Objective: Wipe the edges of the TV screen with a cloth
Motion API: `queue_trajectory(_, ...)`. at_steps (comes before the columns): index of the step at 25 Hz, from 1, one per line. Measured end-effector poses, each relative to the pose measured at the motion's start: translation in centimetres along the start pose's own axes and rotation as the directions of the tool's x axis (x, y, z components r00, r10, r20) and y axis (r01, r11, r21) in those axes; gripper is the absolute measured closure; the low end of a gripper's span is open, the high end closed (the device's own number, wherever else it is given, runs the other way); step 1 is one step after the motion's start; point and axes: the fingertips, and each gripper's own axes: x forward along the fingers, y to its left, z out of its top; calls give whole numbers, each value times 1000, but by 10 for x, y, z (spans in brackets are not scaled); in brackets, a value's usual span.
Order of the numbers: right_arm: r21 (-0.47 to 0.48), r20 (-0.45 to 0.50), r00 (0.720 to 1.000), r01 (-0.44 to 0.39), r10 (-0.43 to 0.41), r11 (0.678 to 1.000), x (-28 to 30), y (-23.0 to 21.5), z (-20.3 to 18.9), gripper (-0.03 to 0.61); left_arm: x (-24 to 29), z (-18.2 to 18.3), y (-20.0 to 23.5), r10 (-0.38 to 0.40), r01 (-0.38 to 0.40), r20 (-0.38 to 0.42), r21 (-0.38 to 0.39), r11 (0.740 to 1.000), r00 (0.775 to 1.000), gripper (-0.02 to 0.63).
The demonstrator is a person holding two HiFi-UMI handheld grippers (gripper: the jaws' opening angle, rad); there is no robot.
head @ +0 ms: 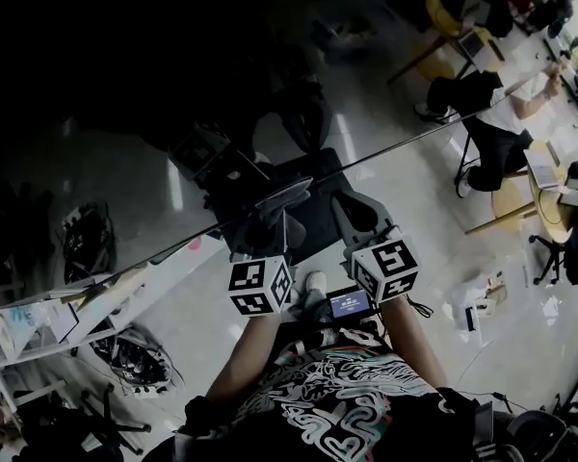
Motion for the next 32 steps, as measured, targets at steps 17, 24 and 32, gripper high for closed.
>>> queue_trajectory(17,42,19,998,52,-53,998,-15,-24,-10,543,12,0,-11,-57,59,21,-137,989,998,538)
queue_trajectory(24,50,28,1000,5,-6,999,-8,-37,-6,543,12,0,-17,-20,26,37,-163,986,999,538)
queue_trajectory(32,53,15,997,-81,81,995,5,-51,-7,543,25,2,-32,21,-11,49,-195,981,999,538)
